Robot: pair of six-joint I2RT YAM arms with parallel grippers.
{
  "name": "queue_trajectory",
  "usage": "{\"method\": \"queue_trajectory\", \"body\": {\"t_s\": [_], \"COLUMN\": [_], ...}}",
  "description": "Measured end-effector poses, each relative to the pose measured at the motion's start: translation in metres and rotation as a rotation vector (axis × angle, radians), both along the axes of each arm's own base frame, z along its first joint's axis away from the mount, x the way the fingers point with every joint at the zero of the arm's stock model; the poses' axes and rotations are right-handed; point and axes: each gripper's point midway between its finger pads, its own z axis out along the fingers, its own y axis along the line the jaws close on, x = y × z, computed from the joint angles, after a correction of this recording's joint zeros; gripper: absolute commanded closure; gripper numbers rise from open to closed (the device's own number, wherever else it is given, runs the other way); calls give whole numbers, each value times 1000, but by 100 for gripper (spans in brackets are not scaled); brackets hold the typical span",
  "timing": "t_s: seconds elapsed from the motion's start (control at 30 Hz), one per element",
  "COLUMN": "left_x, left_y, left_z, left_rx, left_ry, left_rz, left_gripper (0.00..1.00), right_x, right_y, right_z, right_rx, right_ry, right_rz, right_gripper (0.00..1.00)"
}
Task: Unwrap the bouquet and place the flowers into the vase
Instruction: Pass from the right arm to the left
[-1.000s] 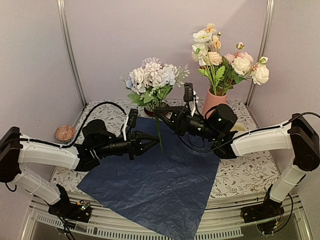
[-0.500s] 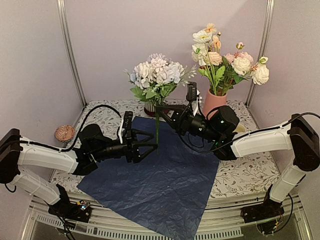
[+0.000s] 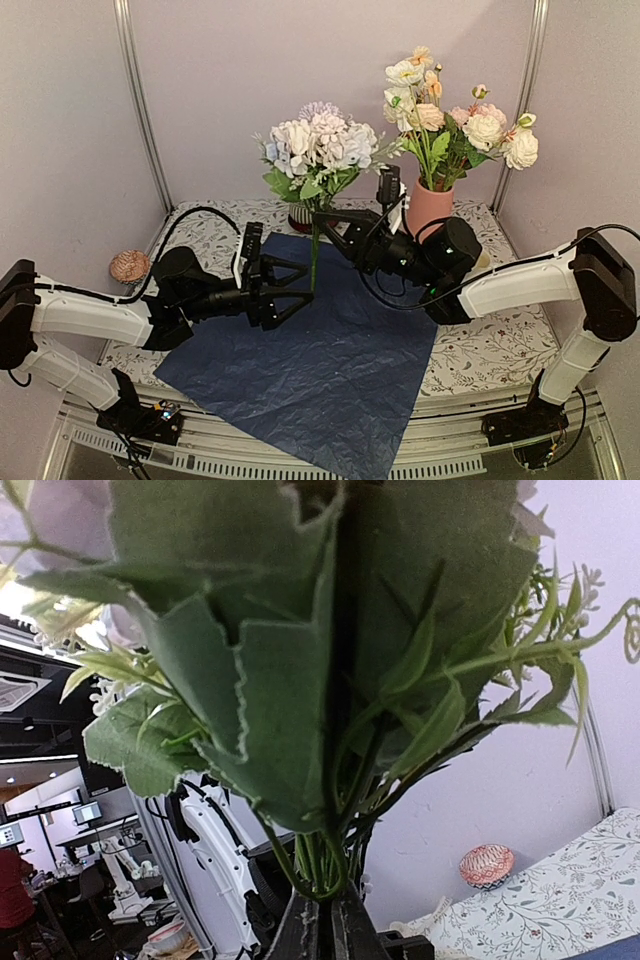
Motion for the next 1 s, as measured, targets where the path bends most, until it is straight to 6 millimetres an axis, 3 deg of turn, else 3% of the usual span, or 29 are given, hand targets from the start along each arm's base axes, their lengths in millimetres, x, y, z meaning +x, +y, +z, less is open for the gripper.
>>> {"method": "queue_trajectory", "body": {"t_s": [0.2,0.37,0.53,0.87,0.93,1.0], "left_x": [-7,-8,-7,-5,-5,-5], "left_y": [-2,-3,-4,-10,-11,-13], "left_z": [2,5,7,7,7,6], "left_rx": [2,-3,-2,12,15,21], "left_ry": [-11,-16,-13,-2,1,2], "left_rz": [-43,-54,-53,-64,-67,-74], "left_gripper": [23,42,53,58,69,92], "right_x": [-5,-9,-10,-13,-13,-13], "right_y": [3,2,0,1,1,1], "right_z": [-5,-5,-6,-9,-9,-9], "right_rx": [0,9,11,2,2,2], "right_ry": [1,0,0,-6,-6,-7], "right_rz": [41,58,63,77,78,77], "right_gripper": [97,97,97,97,97,97]}}
